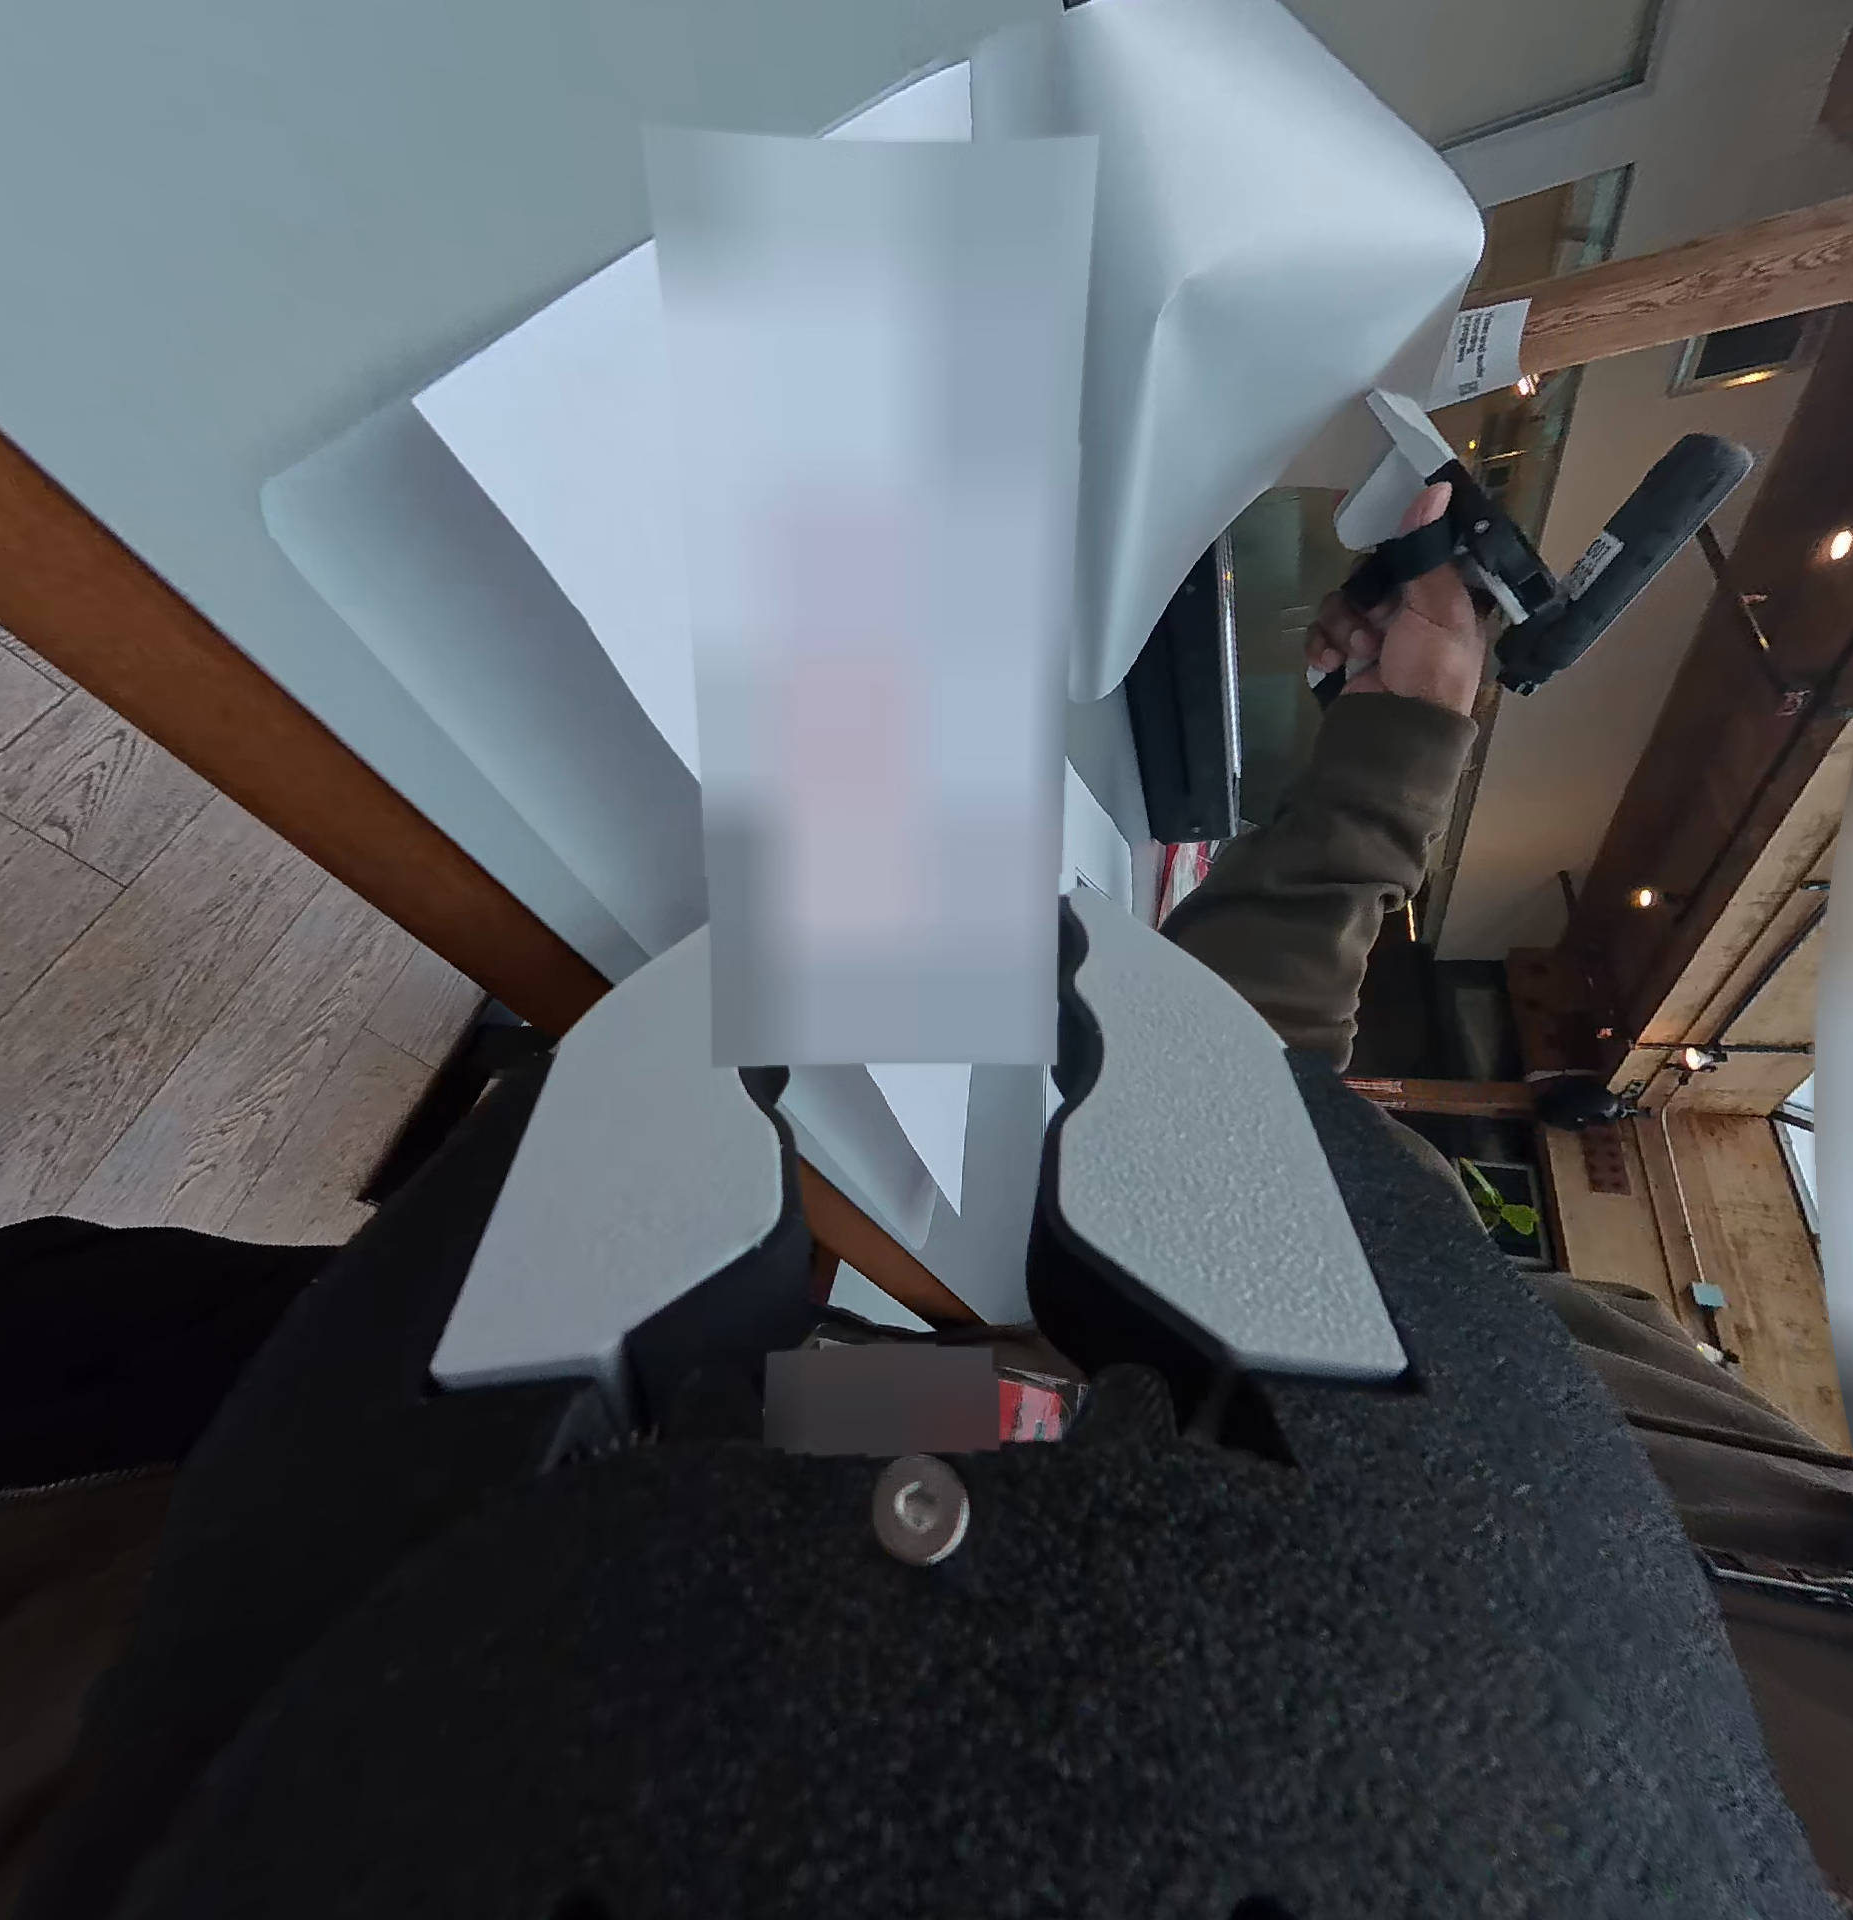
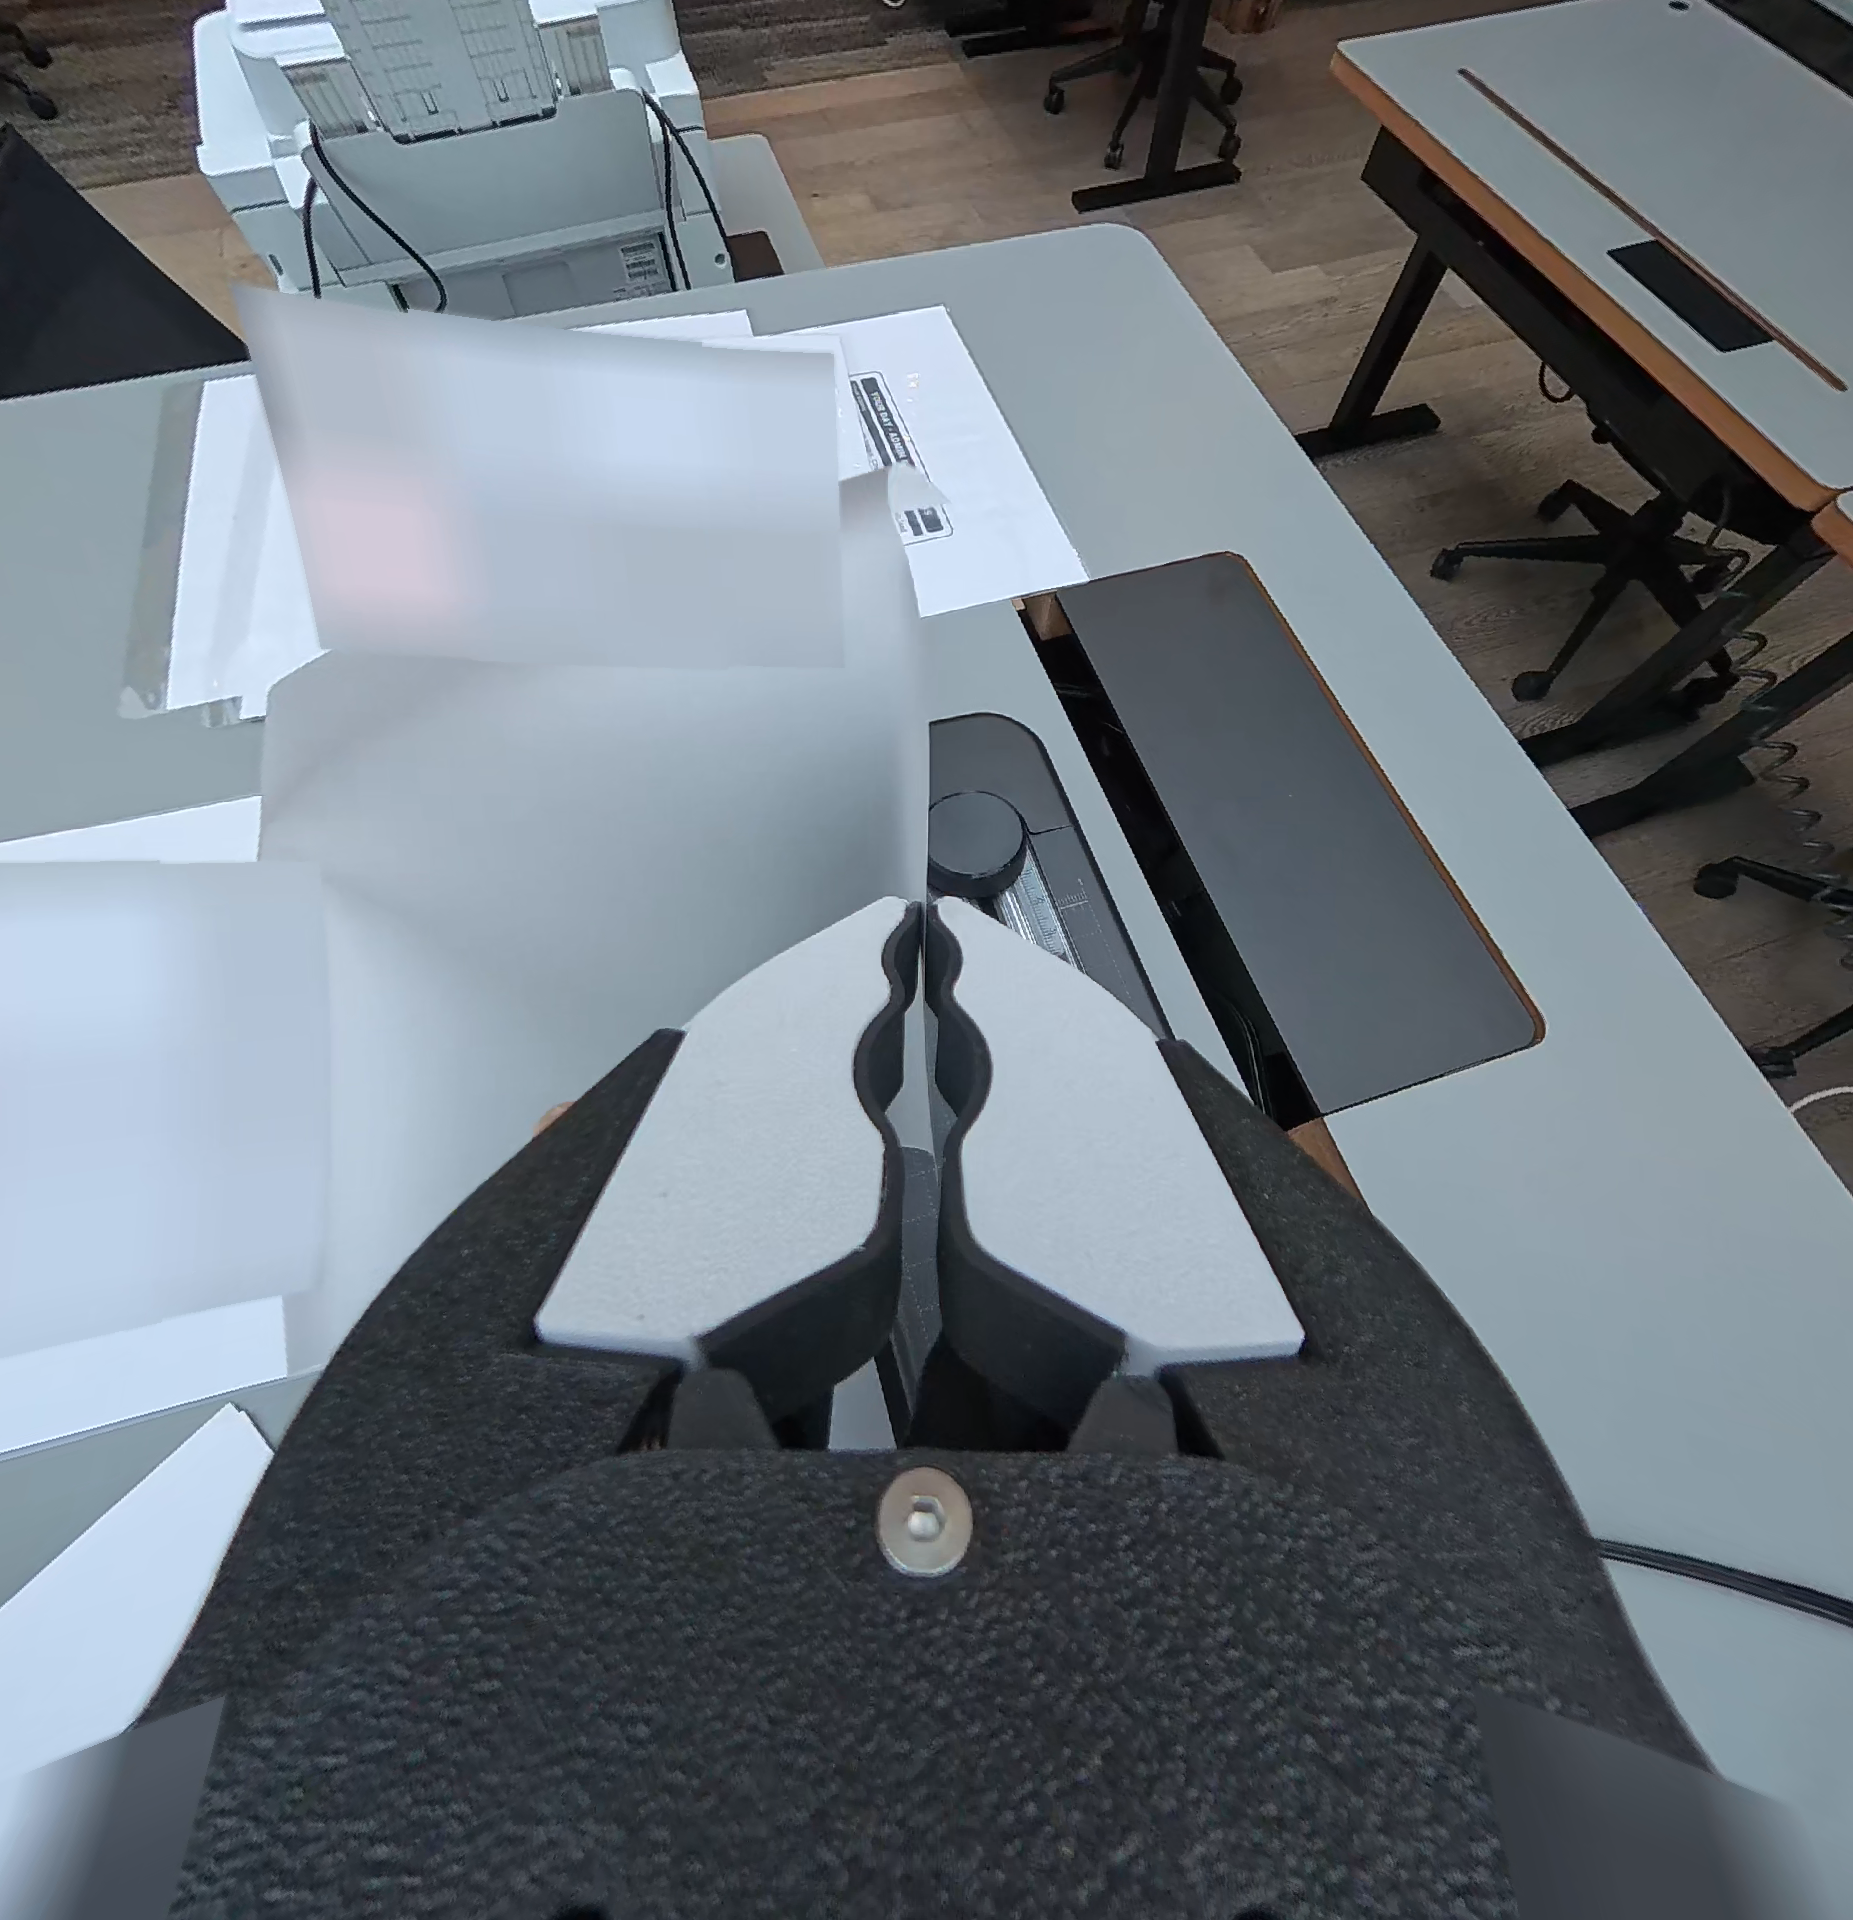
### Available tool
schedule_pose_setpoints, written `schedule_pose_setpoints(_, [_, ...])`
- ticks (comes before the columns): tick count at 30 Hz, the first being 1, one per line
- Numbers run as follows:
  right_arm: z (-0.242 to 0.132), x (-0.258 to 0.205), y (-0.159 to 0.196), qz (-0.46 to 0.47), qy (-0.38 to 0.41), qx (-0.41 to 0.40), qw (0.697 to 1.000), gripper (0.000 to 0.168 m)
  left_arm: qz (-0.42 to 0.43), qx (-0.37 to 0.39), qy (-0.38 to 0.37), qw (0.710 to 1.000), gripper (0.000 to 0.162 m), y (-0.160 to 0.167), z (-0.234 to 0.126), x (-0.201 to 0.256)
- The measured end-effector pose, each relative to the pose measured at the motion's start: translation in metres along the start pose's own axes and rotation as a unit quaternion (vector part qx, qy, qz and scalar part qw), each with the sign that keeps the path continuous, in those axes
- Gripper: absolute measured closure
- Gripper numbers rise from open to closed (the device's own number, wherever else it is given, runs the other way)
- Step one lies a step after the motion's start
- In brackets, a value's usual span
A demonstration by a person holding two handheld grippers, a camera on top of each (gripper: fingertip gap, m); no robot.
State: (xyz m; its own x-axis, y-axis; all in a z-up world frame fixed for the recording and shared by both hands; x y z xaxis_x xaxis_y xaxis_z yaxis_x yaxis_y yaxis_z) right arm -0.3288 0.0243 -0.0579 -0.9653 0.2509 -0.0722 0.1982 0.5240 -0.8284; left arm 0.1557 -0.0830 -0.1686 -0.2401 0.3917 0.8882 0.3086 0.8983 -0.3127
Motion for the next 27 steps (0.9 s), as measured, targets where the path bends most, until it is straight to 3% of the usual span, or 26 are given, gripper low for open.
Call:
schedule_pose_setpoints(4, [-0.003, 0.001, -0.002, 0.003, -0.003, 0.006, 1.0, 0.168, 0.015, -0.012, -0.025, 1.0, 0.121, -0.002, 0.008, 0.002])
schedule_pose_setpoints(12, [-0.008, -0.002, -0.006, 0.004, -0.012, 0.017, 1.0, 0.168, 0.038, 0.011, -0.057, 0.998, 0.162, -0.014, 0.017, -0.002])
schedule_pose_setpoints(27, [-0.034, -0.01, -0.031, 0.003, -0.01, 0.091, 0.996, 0.168, 0.071, 0.05, 0.005, 0.996, 0.162, -0.03, 0.023, 0.03])
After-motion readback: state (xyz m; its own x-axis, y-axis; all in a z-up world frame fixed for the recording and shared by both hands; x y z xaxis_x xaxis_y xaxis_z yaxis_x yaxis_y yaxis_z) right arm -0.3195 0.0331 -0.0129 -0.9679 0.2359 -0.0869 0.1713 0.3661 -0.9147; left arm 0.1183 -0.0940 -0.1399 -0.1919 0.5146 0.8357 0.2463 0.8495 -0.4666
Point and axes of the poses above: each gripper's, where its closed fingertips meet, z out along the fingers, y out of its underside, x = y × z across the jaws, the point moved 5 cm from there along -z, back along the fingers, and after that the axes turned 6 degrees about z, right-handed, at the moved point
